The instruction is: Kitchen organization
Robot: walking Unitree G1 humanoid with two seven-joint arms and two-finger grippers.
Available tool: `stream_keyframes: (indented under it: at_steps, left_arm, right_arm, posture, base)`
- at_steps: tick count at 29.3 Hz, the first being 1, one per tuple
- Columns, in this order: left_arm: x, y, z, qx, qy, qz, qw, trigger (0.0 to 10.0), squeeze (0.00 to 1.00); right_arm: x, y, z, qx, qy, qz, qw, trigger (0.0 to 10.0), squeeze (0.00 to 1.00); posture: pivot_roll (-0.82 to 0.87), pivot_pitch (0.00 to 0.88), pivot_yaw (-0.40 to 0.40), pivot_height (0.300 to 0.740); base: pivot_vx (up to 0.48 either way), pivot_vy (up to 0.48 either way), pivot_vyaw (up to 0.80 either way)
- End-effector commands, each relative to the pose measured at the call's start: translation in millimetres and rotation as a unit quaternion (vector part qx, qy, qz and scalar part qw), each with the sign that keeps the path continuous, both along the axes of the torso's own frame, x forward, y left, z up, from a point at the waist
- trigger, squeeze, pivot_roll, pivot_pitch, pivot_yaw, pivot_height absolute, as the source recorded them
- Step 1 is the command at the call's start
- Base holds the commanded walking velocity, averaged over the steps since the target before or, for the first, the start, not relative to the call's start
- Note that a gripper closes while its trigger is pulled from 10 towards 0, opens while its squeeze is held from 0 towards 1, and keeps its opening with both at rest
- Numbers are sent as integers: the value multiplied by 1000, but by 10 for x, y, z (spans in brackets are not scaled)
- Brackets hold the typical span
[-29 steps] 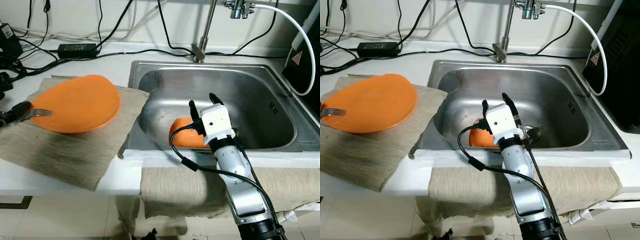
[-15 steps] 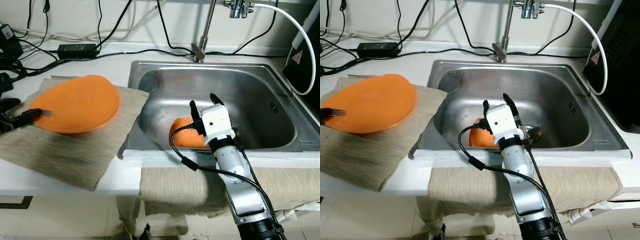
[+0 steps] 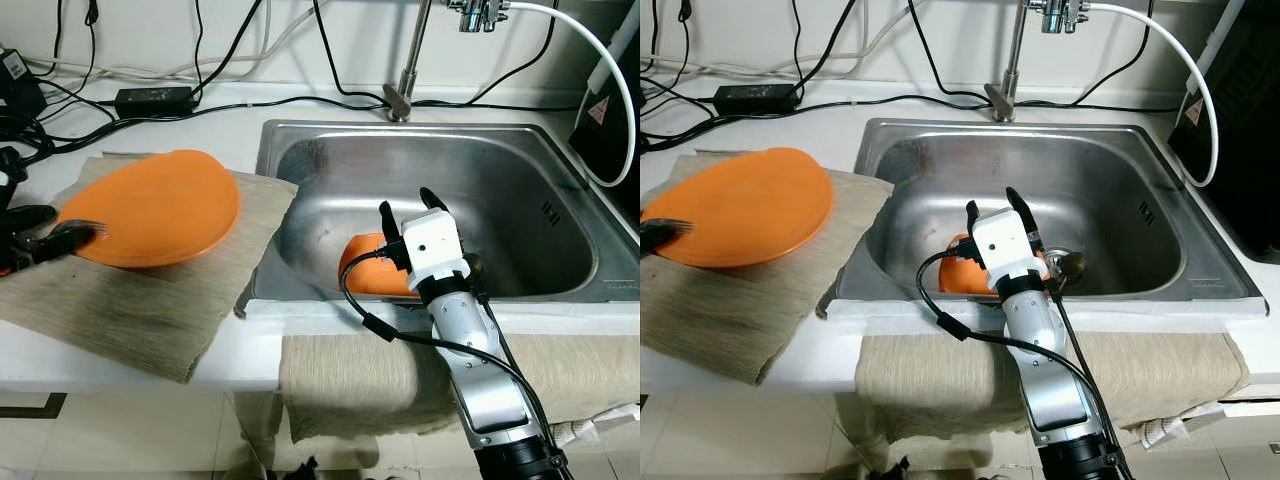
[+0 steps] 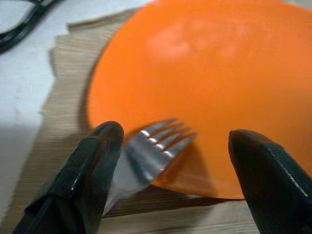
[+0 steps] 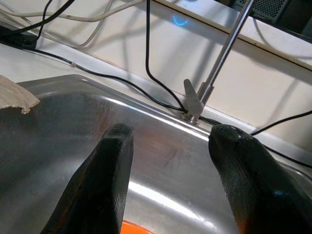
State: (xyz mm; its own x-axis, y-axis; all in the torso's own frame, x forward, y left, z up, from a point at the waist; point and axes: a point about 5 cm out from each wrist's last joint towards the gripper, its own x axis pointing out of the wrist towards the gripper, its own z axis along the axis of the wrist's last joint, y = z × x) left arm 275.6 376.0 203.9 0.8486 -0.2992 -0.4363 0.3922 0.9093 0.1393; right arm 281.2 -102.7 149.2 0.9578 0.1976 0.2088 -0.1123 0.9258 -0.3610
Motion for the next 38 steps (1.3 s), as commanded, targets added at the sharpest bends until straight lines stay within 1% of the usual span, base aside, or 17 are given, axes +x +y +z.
stream_keyframes:
  at_steps: [1,11,12,13,15,16,17,22,27,31,32,34,38]
  left_arm:
    - [6,-12,3,7,11,-10,1000,10000,0]
    - [50,-42,-88,29,33,-11,999,10000,0]
    - [65,-43,-97,40,33,-9,999,10000,0]
    - [65,-43,-97,40,33,-9,999,10000,0]
    - [81,-36,-109,53,33,-2,998,10000,0]
    - [95,-22,-120,69,32,5,997,8549,0]
    - [103,-16,-119,74,29,9,997,0,0]
    - [127,-5,-122,91,28,14,995,0,0]
    - [166,-4,-102,104,13,20,994,0,0]
    - [183,-31,-97,111,2,7,994,0,0]
    - [195,-64,-104,116,-3,-5,993,0,0]
    - [203,-85,-112,121,-4,-12,993,0,0]
    - [228,-117,-114,113,-12,-14,993,0,0]
  right_arm:
    - [31,4,41,5,-8,-3,1000,10000,0]
    - [39,1,46,5,-9,-6,1000,10000,0]
    - [43,1,47,5,-10,-7,1000,10000,0]
    - [43,1,47,5,-10,-7,1000,10000,0]
    - [45,0,48,5,-11,-7,1000,10000,0]
    - [47,0,49,5,-11,-7,1000,10000,0]
    - [49,0,51,5,-12,-7,1000,10000,0]
    - [58,0,52,4,-13,-8,1000,10000,0]
    - [64,1,51,3,-13,-7,1000,10000,0]
    - [68,-7,44,2,-12,-9,1000,10000,0]
    - [66,-8,40,2,-12,-9,1000,10000,0]
    - [64,-8,38,2,-11,-9,1000,10000,0]
    - [63,-6,34,2,-11,-10,1000,10000,0]
  posture:
    - [160,42,37,740]
    - [157,40,40,740]
    - [155,39,40,740]
    - [155,39,40,740]
    - [154,35,40,740]
    - [154,35,40,740]
    - [154,35,40,740]
    - [154,27,39,740]
    - [153,23,37,740]
    - [152,21,36,740]
    - [151,21,37,740]
    - [151,21,37,740]
    - [149,19,38,740]
  base:
    - [0,0,0]
    - [0,0,0]
    - [0,0,0]
    - [0,0,0]
    - [0,0,0]
    - [0,0,0]
    - [0,0,0]
    - [0,0,0]
    - [0,0,0]
    - [0,0,0]
    - [0,0,0]
    - [0,0,0]
    - [0,0,0]
